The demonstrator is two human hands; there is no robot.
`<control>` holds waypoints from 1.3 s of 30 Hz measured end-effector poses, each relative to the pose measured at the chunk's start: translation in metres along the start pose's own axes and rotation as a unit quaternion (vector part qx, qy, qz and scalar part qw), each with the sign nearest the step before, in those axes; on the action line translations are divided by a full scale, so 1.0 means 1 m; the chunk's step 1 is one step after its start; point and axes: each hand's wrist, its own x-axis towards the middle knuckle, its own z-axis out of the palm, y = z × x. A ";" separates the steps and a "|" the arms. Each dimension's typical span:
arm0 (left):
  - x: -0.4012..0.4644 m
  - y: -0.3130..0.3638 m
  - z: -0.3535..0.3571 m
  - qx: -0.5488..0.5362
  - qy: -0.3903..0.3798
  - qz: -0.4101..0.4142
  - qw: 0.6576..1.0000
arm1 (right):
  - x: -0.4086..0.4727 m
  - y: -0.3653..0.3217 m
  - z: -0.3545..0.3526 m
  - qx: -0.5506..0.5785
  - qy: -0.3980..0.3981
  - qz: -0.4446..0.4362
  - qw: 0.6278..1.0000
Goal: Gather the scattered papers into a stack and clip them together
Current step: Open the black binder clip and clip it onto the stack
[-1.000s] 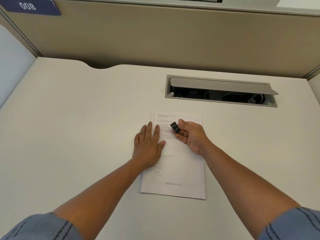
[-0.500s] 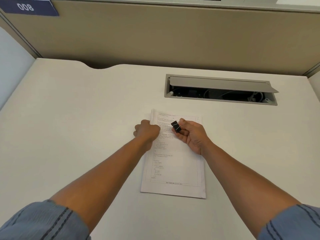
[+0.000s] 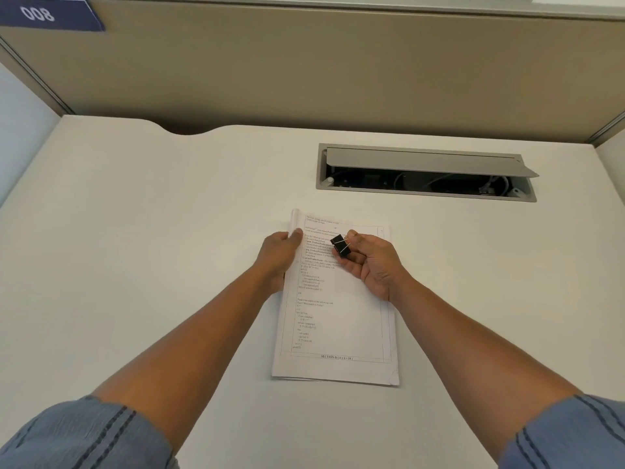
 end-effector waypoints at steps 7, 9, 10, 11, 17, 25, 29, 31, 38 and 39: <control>0.010 0.008 0.010 0.072 0.026 0.047 0.996 | 0.000 0.000 0.000 -0.017 0.000 0.002 1.000; 0.011 0.005 0.009 0.086 0.038 0.055 0.994 | 0.001 0.000 -0.001 -0.022 0.000 0.003 1.000; 0.011 0.004 0.009 0.093 0.044 0.062 0.993 | 0.001 0.000 0.000 -0.027 0.001 0.003 1.000; 0.011 0.004 0.009 0.102 0.049 0.069 0.991 | 0.001 0.000 0.001 -0.032 0.004 0.004 0.999; -0.001 0.000 0.008 0.113 0.058 0.127 0.984 | -0.012 -0.020 0.022 -0.111 0.040 -0.040 0.992; -0.038 -0.004 0.012 0.091 0.026 0.219 0.971 | -0.029 -0.088 0.071 -0.389 0.023 -0.238 0.889; -0.053 -0.006 0.013 0.097 0.019 0.250 0.963 | -0.031 -0.093 0.079 -0.437 0.026 -0.255 0.862; -0.057 -0.007 0.012 0.090 0.017 0.259 0.962 | -0.035 -0.095 0.082 -0.461 0.017 -0.254 0.850; -0.067 -0.006 0.010 0.076 0.012 0.279 0.957 | -0.048 -0.100 0.092 -0.510 -0.007 -0.248 0.824; -0.069 -0.005 0.010 0.075 0.009 0.280 0.957 | -0.049 -0.100 0.093 -0.513 -0.007 -0.248 0.822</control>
